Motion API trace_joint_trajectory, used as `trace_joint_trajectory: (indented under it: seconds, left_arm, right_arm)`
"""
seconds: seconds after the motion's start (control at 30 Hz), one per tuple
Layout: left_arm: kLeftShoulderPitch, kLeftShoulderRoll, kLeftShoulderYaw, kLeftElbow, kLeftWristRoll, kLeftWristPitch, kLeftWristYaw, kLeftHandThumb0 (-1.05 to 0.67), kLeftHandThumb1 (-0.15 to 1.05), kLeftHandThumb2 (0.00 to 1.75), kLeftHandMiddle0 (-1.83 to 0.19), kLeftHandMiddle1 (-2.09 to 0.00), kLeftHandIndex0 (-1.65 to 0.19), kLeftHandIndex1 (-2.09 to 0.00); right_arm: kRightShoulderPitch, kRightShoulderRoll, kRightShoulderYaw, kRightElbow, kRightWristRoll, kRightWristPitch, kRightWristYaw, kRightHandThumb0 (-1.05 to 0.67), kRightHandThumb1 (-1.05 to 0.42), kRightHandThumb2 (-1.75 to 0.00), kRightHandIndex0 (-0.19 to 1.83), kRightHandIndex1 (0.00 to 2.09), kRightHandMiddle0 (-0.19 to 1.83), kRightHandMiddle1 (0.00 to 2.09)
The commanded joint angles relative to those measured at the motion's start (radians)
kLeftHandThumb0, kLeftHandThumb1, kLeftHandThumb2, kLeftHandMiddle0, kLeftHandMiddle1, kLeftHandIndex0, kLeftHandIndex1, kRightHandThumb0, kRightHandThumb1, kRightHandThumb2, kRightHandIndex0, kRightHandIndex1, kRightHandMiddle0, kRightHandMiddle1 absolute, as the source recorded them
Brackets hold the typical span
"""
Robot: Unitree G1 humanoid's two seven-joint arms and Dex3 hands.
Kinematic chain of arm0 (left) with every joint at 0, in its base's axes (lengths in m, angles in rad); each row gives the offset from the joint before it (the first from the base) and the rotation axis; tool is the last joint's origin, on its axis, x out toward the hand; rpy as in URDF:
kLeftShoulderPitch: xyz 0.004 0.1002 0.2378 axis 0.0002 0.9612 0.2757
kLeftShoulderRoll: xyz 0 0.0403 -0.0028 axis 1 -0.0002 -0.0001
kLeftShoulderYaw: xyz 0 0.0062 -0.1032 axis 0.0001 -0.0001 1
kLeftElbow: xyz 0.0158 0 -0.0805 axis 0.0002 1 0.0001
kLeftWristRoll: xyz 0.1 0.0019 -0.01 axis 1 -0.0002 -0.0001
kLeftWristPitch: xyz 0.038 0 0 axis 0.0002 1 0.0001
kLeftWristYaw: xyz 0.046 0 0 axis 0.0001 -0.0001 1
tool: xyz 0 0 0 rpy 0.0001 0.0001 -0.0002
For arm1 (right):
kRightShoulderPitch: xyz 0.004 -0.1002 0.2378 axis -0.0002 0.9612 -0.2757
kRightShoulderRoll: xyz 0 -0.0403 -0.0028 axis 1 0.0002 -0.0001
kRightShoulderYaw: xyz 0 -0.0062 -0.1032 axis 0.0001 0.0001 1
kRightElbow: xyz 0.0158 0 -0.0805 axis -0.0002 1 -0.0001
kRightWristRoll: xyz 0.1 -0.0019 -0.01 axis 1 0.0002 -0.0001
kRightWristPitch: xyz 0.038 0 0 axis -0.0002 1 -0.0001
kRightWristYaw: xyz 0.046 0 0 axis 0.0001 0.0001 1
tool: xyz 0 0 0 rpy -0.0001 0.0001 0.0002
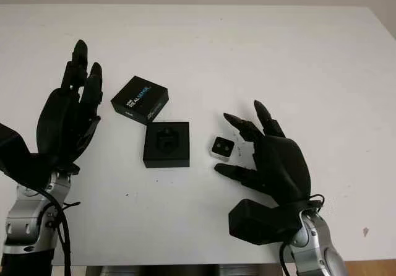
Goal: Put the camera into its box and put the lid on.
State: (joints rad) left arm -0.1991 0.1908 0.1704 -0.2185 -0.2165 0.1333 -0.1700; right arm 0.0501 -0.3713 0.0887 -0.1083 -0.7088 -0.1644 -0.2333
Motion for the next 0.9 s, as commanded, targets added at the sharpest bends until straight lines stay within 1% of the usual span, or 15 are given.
trace_joint_trajectory:
  seconds: [0.0,0.03,0.13,0.3,0.57,0.67,0.7,0.8,0.87]
  left_arm:
    - [0.017,0.006,0.005,-0.004,0.002,-0.012,-0.004,-0.79,1.05,0.42,0.19,0.0,0.19,0.0]
    - [0.017,0.006,0.005,-0.005,0.002,-0.013,-0.004,-0.79,1.05,0.42,0.19,0.0,0.19,0.0]
    - [0.018,0.007,0.005,-0.007,0.002,-0.016,-0.006,-0.79,1.05,0.42,0.19,0.0,0.19,0.0]
    - [0.018,0.007,0.009,-0.012,-0.007,-0.008,-0.007,-0.79,1.05,0.42,0.19,0.0,0.19,0.0]
    - [0.007,0.003,0.002,-0.014,-0.004,-0.002,-0.01,-0.78,1.05,0.42,0.19,0.0,0.19,0.0]
    - [0.004,0.003,0.001,-0.017,-0.002,0.0,-0.006,-0.76,1.05,0.42,0.19,0.0,0.19,0.0]
    - [0.003,0.003,0.001,-0.017,0.0,0.001,-0.004,-0.76,1.05,0.42,0.19,0.0,0.19,0.0]
    - [-0.003,0.009,-0.001,-0.012,0.008,-0.004,-0.006,-0.76,1.05,0.43,0.19,0.0,0.19,0.0]
    - [-0.007,0.01,0.001,-0.007,0.007,-0.003,-0.008,-0.77,1.05,0.43,0.19,0.0,0.19,0.0]
  right_arm:
    - [-0.014,0.006,0.011,0.037,-0.011,-0.017,-0.03,-0.63,-0.95,-0.05,0.19,0.09,0.45,0.4]
    - [-0.021,0.008,0.015,0.053,-0.012,-0.016,-0.038,-0.62,-0.96,-0.05,0.19,0.08,0.42,0.47]
    - [-0.04,0.013,0.026,0.099,-0.018,-0.002,-0.053,-0.61,-0.96,-0.05,0.2,0.07,0.4,0.54]
    - [-0.057,0.015,0.035,0.149,-0.008,0.001,-0.058,-0.59,-0.95,-0.05,0.2,0.06,0.38,0.58]
    - [-0.072,0.015,0.043,0.185,0.013,-0.003,-0.051,-0.58,-0.98,-0.06,0.2,0.06,0.37,0.65]
    - [-0.08,0.011,0.046,0.208,0.023,-0.026,-0.074,-0.51,-1.02,-0.06,0.23,0.07,0.33,0.88]
    - [-0.084,0.009,0.047,0.218,0.022,-0.035,-0.085,-0.45,-1.03,-0.07,0.27,0.07,0.33,1.01]
    - [-0.099,0.002,0.053,0.251,0.018,-0.071,-0.121,-0.41,-1.05,-0.1,0.31,0.08,0.3,1.21]
    - [-0.108,0.002,0.056,0.268,0.024,-0.091,-0.135,-0.4,-1.05,-0.1,0.33,0.09,0.28,1.28]
